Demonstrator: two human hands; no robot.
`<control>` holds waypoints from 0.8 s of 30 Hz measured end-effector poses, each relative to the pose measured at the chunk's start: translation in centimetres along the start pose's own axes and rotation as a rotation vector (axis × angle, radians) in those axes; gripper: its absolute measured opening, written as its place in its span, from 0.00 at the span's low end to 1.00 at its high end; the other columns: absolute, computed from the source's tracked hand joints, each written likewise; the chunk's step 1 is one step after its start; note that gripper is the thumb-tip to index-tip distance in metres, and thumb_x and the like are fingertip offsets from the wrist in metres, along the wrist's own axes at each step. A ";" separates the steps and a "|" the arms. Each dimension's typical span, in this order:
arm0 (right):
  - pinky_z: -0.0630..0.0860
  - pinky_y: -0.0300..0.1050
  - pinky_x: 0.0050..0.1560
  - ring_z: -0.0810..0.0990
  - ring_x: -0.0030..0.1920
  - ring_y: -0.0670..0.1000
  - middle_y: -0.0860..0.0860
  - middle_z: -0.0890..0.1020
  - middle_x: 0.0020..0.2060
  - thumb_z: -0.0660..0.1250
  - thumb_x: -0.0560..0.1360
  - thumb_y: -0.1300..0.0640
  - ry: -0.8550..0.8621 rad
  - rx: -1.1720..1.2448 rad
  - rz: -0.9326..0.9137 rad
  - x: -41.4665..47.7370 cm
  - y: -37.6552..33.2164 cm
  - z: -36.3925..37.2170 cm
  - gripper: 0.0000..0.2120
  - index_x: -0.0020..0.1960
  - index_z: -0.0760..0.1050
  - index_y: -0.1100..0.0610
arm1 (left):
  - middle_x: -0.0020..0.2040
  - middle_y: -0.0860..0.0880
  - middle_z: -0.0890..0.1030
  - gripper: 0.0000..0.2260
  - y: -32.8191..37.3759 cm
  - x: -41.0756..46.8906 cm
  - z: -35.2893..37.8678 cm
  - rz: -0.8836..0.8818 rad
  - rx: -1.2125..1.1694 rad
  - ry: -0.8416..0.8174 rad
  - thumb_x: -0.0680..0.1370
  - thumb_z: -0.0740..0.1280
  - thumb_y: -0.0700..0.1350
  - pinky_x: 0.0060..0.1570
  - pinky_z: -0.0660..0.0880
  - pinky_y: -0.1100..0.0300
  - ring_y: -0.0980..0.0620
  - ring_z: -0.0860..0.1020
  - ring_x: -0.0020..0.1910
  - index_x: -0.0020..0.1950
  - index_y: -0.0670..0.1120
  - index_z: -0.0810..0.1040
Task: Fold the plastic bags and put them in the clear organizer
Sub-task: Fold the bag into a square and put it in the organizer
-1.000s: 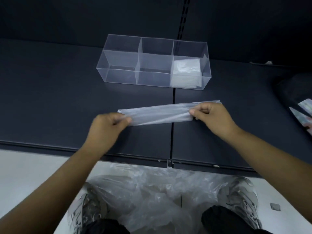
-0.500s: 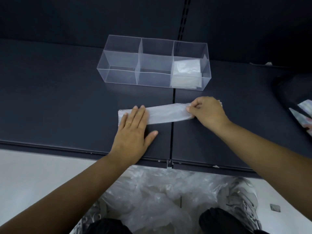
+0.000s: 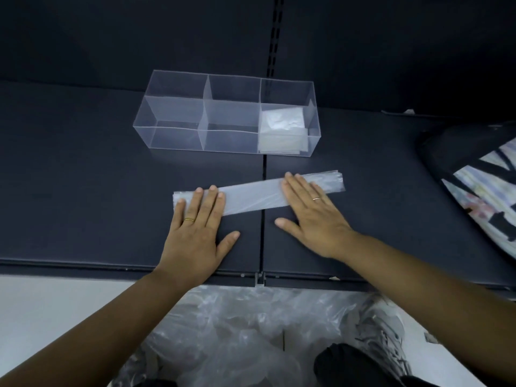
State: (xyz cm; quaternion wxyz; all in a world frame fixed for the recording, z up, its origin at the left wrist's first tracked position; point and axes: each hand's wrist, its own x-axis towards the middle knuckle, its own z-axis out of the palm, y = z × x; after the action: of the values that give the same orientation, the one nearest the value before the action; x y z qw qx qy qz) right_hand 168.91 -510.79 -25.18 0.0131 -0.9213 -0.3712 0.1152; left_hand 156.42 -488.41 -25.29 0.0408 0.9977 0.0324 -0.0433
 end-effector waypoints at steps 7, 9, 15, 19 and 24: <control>0.40 0.43 0.75 0.46 0.78 0.47 0.50 0.49 0.78 0.48 0.81 0.44 0.123 0.197 0.251 -1.9 6.5 -0.8 0.30 0.78 0.48 0.57 | 0.78 0.43 0.56 0.36 -0.1 0.1 0.3 0.001 0.026 0.010 0.78 0.37 0.65 0.74 0.52 0.42 0.42 0.53 0.77 0.78 0.42 0.55; 0.53 0.46 0.73 0.60 0.74 0.55 0.54 0.64 0.74 0.56 0.82 0.52 0.319 0.335 0.313 -1.1 7.1 -1.4 0.23 0.74 0.64 0.59 | 0.78 0.43 0.56 0.37 -0.1 0.1 0.3 0.001 0.021 0.012 0.78 0.36 0.65 0.74 0.52 0.42 0.43 0.53 0.77 0.78 0.42 0.54; 0.62 0.45 0.61 0.69 0.57 0.53 0.53 0.74 0.54 0.69 0.76 0.57 0.346 0.392 0.372 1.5 8.2 -2.8 0.05 0.49 0.79 0.57 | 0.77 0.43 0.57 0.36 -0.2 0.1 0.1 0.010 0.004 0.004 0.79 0.38 0.64 0.73 0.53 0.42 0.42 0.54 0.77 0.78 0.42 0.56; 0.71 0.38 0.50 0.75 0.45 0.46 0.49 0.77 0.45 0.67 0.76 0.60 0.356 0.558 0.351 0.4 8.0 -3.2 0.03 0.43 0.76 0.56 | 0.78 0.44 0.55 0.36 -0.7 0.3 0.4 0.047 0.002 0.010 0.78 0.40 0.65 0.74 0.51 0.43 0.43 0.52 0.77 0.78 0.43 0.53; 0.72 0.36 0.30 0.74 0.27 0.44 0.51 0.79 0.31 0.70 0.73 0.65 0.236 1.104 0.535 -4.1 5.8 -4.5 0.05 0.44 0.75 0.59 | 0.79 0.47 0.51 0.37 -2.4 1.0 -0.7 0.173 -0.020 0.034 0.77 0.43 0.68 0.76 0.43 0.49 0.49 0.46 0.78 0.78 0.45 0.52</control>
State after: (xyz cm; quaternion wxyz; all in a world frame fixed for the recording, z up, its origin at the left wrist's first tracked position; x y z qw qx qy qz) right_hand 171.02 -517.55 -20.57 0.4991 -0.8461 -0.0094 0.1868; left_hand 157.30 -485.93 -24.89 0.0539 0.9969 -0.0527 -0.0226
